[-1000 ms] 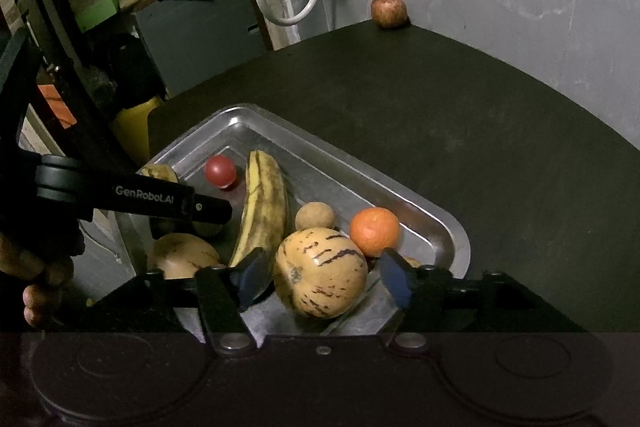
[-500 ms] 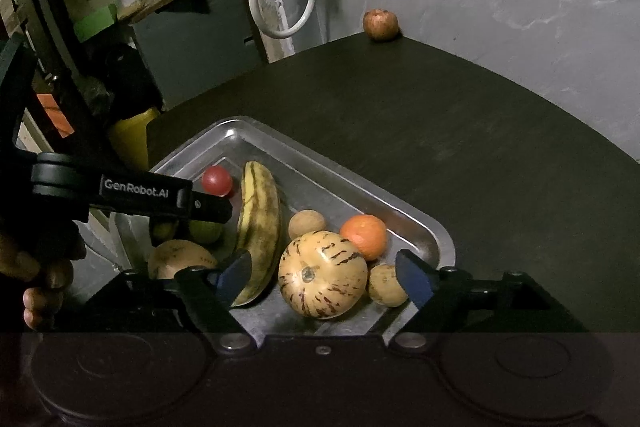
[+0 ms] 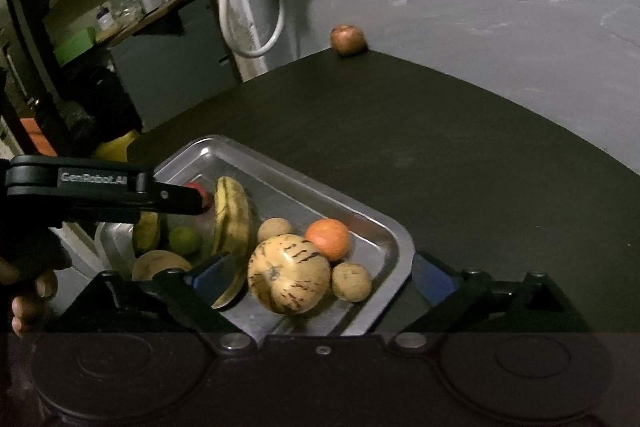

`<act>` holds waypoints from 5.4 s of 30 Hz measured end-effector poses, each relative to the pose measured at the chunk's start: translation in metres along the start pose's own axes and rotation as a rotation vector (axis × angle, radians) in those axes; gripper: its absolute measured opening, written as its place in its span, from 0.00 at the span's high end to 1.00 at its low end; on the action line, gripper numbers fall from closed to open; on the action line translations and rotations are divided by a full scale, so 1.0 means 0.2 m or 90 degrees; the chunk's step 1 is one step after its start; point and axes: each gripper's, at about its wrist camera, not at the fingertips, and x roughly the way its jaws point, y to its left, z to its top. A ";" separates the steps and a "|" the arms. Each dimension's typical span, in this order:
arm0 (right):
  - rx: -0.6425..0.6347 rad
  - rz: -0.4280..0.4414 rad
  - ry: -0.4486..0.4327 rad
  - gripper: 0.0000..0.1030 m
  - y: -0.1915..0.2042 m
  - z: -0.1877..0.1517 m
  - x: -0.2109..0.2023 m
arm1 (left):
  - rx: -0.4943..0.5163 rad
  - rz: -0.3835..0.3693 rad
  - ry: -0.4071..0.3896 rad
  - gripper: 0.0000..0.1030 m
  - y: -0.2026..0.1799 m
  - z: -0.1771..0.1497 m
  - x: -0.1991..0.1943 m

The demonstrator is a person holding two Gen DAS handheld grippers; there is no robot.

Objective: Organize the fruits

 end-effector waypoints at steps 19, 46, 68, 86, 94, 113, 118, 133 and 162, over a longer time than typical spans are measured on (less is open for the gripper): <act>0.049 -0.078 -0.045 0.01 -0.08 -0.02 -0.05 | 0.018 0.092 -0.044 0.01 -0.05 -0.07 -0.10; -0.061 0.094 -0.061 0.01 -0.43 0.07 -0.18 | -0.086 0.256 -0.055 0.01 -0.35 -0.34 -0.31; -0.158 0.210 -0.088 0.01 -0.61 0.12 -0.38 | -0.234 0.384 -0.129 0.01 -0.78 -0.64 -0.67; -0.158 0.115 -0.135 0.01 -0.52 -0.02 -0.59 | -0.177 0.292 -0.142 0.01 -0.67 -0.81 -0.74; -0.175 0.129 -0.107 0.01 -0.61 -0.08 -0.62 | -0.190 0.287 -0.127 0.01 -0.72 -0.90 -0.73; -0.278 0.295 -0.051 0.01 -0.93 0.09 -0.54 | -0.268 0.349 -0.126 0.01 -1.13 -0.93 -0.60; -0.296 0.314 -0.043 0.01 -1.04 0.11 -0.51 | -0.293 0.368 -0.136 0.01 -1.24 -0.94 -0.58; -0.337 0.353 0.018 0.01 -1.15 0.05 -0.46 | -0.346 0.421 -0.141 0.01 -1.45 -1.07 -0.58; -0.348 0.363 0.040 0.01 -1.16 0.02 -0.46 | -0.374 0.433 -0.125 0.01 -1.49 -1.14 -0.58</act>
